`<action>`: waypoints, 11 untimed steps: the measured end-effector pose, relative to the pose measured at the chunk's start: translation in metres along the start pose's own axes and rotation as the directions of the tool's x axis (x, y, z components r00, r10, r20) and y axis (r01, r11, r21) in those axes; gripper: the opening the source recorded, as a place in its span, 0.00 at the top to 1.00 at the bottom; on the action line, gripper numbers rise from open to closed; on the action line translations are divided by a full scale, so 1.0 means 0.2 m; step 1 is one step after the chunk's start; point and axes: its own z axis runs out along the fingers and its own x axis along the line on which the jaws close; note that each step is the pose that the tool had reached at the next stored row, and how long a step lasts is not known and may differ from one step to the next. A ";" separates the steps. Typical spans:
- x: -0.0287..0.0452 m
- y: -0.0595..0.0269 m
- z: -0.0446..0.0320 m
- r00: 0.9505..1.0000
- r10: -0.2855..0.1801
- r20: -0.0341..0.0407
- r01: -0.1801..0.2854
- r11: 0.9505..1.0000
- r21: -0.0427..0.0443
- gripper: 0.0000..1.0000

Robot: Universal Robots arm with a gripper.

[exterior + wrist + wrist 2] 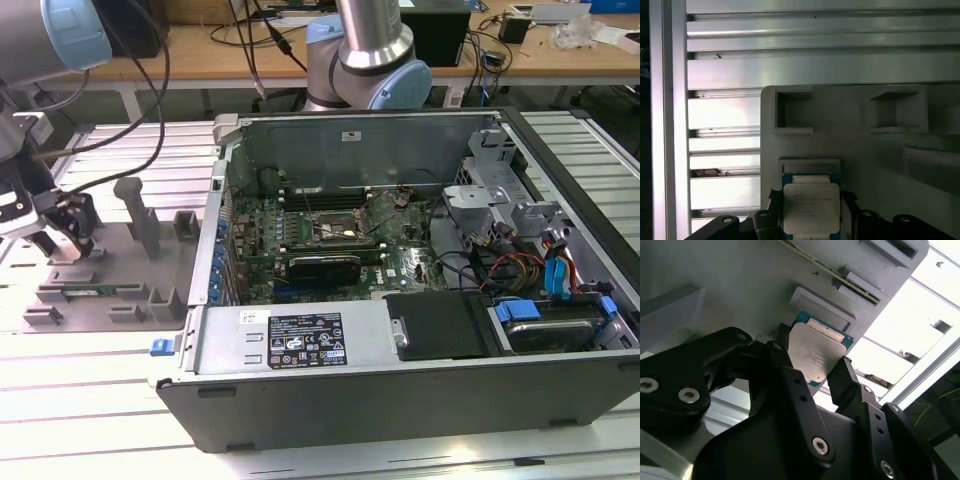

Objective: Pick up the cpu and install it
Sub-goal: 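Pick up the cpu and move it towards the insertion slot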

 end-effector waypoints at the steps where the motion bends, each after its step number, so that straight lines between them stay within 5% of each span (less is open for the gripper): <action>1: 0.000 0.001 -0.014 1.000 0.000 0.000 0.000 1.000 0.000 0.45; 7: -0.005 0.008 -0.182 1.000 0.000 0.000 0.000 1.000 0.000 0.45; 11: -0.007 0.011 -0.250 1.000 0.000 0.000 0.000 1.000 0.000 0.45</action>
